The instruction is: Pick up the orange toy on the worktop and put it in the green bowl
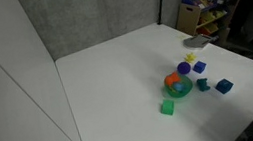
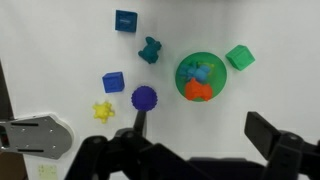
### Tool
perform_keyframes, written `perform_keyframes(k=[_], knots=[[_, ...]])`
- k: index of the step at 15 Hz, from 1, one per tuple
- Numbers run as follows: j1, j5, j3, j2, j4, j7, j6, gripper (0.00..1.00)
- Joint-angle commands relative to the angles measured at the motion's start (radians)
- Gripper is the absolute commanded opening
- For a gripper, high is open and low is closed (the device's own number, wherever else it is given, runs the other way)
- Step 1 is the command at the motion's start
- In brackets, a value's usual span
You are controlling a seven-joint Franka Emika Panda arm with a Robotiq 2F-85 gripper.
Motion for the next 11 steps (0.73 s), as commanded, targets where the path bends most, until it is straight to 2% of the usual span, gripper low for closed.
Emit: perform_keyframes(k=[1,7,8,11], knots=[[0.012,-0.063,-0.007,-0.115,-0.053,0.077,-0.031,1.0],[0.012,-0.065,-0.01,-0.195,-0.082,0.091,-0.077,1.0],[0.015,-0.057,-0.013,-0.162,-0.057,0.072,-0.063,1.0],[0.016,-0.057,-0.013,-0.164,-0.062,0.072,-0.064,1.0]])
